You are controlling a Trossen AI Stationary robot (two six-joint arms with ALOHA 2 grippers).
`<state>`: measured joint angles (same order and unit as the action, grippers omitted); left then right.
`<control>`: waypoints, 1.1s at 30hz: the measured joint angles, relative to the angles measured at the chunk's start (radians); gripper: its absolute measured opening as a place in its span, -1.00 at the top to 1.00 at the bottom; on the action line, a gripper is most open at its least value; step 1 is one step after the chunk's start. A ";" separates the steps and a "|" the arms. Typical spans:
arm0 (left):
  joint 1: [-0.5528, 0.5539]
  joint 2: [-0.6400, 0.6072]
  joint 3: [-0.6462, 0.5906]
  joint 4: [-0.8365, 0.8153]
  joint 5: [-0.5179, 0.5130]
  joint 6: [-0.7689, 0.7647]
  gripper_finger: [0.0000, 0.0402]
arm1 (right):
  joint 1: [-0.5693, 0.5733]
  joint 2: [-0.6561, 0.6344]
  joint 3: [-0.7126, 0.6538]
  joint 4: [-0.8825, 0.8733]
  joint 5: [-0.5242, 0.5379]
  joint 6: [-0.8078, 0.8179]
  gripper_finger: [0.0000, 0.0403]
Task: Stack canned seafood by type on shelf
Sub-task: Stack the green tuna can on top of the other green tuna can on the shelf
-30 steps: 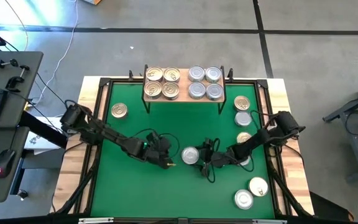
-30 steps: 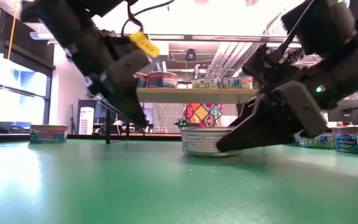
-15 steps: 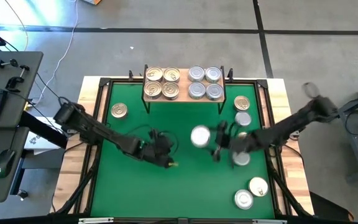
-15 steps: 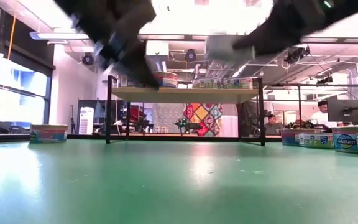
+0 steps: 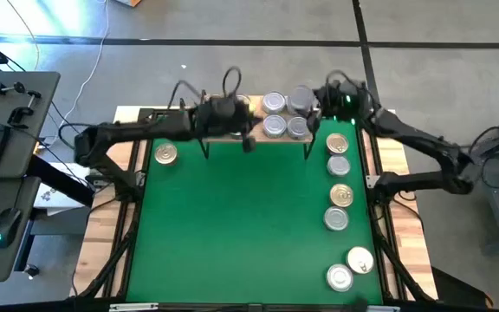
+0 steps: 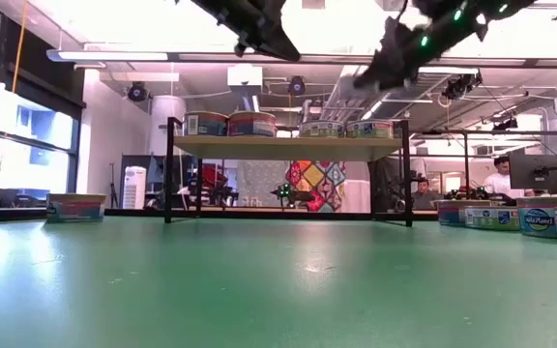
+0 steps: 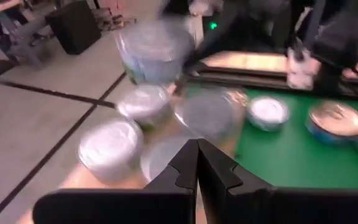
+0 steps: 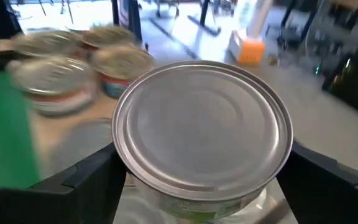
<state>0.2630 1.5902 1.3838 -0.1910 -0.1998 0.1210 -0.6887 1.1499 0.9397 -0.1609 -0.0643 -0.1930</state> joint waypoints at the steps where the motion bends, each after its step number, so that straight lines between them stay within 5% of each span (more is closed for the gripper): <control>1: 0.030 0.027 0.038 -0.021 0.023 0.013 1.00 | -0.047 0.034 0.012 0.000 -0.043 0.000 -0.72; 6: 0.125 0.172 0.235 -0.105 0.138 0.075 1.00 | -0.167 0.180 0.050 0.003 -0.159 -0.015 -0.72; 13: 0.167 0.336 0.416 -0.150 0.172 0.125 1.00 | -0.189 0.249 0.058 0.014 -0.172 -0.025 -0.72; 19: 0.160 0.357 0.431 -0.154 0.172 0.126 1.00 | -0.189 0.248 0.058 -0.011 -0.173 -0.018 -0.93; 33: 0.159 0.358 0.431 -0.155 0.169 0.120 1.00 | -0.189 0.220 0.058 -0.021 -0.172 -0.027 -0.98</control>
<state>0.4225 1.9484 1.8145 -0.3458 -0.0308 0.2408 -0.8772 1.3701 0.9975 -0.1824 -0.2358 -0.2203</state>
